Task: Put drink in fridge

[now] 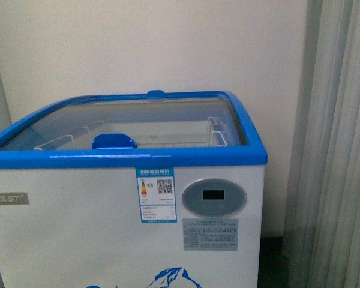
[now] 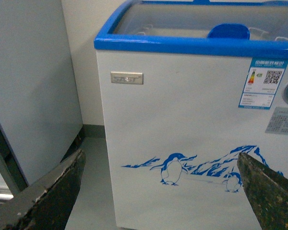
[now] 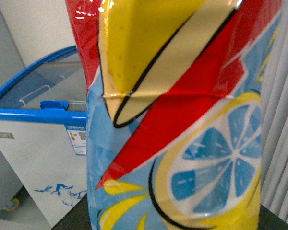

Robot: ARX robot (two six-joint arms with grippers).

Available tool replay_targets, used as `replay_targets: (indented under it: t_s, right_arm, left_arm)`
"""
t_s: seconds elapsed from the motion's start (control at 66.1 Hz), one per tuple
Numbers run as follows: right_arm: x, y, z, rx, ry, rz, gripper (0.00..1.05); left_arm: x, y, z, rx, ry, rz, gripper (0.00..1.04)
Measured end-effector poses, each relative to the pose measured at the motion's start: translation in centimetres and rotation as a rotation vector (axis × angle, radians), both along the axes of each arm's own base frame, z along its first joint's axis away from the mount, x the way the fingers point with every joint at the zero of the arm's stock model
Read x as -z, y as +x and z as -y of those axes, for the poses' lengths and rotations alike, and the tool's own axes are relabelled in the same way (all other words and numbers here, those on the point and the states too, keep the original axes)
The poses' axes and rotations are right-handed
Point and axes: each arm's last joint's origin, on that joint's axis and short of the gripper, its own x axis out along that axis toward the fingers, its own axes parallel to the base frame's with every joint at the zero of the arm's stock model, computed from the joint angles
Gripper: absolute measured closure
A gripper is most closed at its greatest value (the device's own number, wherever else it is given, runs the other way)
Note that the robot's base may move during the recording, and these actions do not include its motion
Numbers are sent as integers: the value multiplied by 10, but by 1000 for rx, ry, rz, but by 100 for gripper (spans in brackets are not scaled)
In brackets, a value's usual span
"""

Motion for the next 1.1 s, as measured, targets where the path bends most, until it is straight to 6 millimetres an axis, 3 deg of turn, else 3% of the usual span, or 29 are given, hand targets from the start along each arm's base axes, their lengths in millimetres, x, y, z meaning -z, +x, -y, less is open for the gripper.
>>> replay_targets:
  t_s: [0.257,0.348,0.438,0.59,0.741,0.801,0.862,1.104]
  right_arm:
    - [-1,0,0,0,0,2,65]
    - [0,0,0,0,0,2,65]
    - [0,0,0,0,0,2,65]
    - [0,0,0,0,0,1,65]
    - [0,0,0,0,0,2,65]
    - [0,0,0,0,0,2,65]
    - [0,0,0,0,0,2,65]
    - [0,0,0,0,0,1,65]
  left_arm:
    - [0,0,0,0,0,0,8]
    - [5,9,0,-39,-194,-296,8]
    - [6,25,1,-5,-200,-318,8]
    - [-14,69,0,102,-57,-218,8]
    - [-45,132,4,262,219,-73,8]
    - [-56,169,10,372,427,-34,8]
    - [-60,193,16,459,575,-20,8]
    - [-67,254,34,715,1038,18,8]
